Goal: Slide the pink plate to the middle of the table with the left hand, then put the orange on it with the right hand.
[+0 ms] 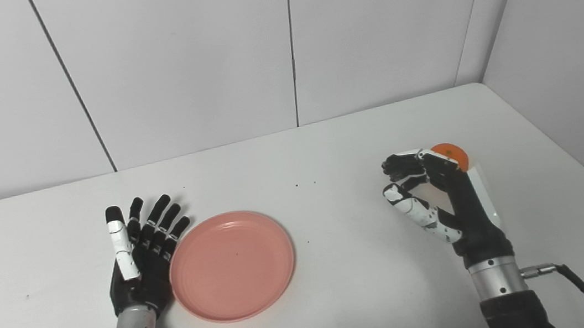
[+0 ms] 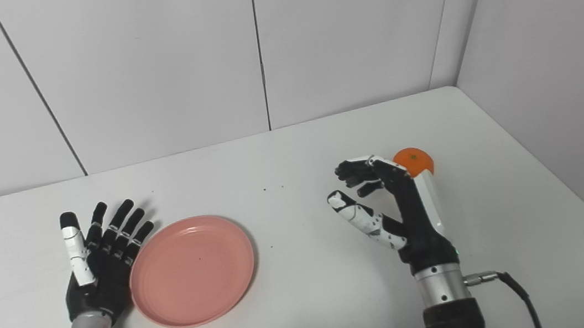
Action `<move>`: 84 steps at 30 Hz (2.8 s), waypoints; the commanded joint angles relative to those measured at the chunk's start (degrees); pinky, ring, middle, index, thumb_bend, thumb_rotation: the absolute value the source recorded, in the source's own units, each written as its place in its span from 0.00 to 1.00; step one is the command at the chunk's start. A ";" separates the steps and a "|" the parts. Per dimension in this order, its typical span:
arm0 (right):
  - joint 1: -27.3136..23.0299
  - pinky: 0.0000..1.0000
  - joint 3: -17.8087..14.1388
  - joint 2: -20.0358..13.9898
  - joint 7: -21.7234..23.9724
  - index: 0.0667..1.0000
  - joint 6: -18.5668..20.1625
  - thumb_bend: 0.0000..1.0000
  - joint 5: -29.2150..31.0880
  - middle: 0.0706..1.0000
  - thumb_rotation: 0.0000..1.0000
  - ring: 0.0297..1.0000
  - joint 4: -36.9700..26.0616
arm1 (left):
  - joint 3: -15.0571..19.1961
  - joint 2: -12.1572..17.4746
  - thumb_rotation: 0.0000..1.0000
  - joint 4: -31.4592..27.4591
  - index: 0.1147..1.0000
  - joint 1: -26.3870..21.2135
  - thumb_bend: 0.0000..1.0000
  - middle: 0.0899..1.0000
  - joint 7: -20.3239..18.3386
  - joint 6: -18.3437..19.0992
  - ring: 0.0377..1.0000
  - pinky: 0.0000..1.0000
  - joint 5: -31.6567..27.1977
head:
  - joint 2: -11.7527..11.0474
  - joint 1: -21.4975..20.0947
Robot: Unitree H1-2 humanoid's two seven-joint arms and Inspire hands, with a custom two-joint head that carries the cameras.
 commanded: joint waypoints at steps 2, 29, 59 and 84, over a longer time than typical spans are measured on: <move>-3.65 0.54 -2.15 -3.65 1.70 0.55 0.86 0.75 -3.47 0.60 0.80 0.59 -2.20 | 0.27 -0.37 0.84 2.75 0.99 3.11 0.76 0.83 1.46 2.74 0.84 0.79 0.97 | 0.02 0.04; -17.04 0.51 -1.57 -22.77 6.18 0.62 -2.42 0.78 -26.31 0.60 0.76 0.57 14.01 | -0.27 -0.44 0.85 2.98 0.98 3.68 0.77 0.81 1.30 2.29 0.83 0.82 2.04 | 0.43 0.46; -22.53 0.47 2.50 -25.49 -2.76 0.58 -4.38 0.75 -27.12 0.60 0.72 0.54 37.23 | 0.09 -0.29 0.86 2.20 1.00 3.98 0.76 0.83 1.38 3.04 0.85 0.84 1.72 | 0.51 1.60; -22.94 0.56 5.16 -26.86 -1.48 0.56 -4.21 0.74 -22.10 0.62 0.69 0.60 46.42 | 0.17 -1.05 0.83 1.29 0.98 3.98 0.78 0.81 2.05 3.93 0.83 0.83 1.63 | 1.68 2.53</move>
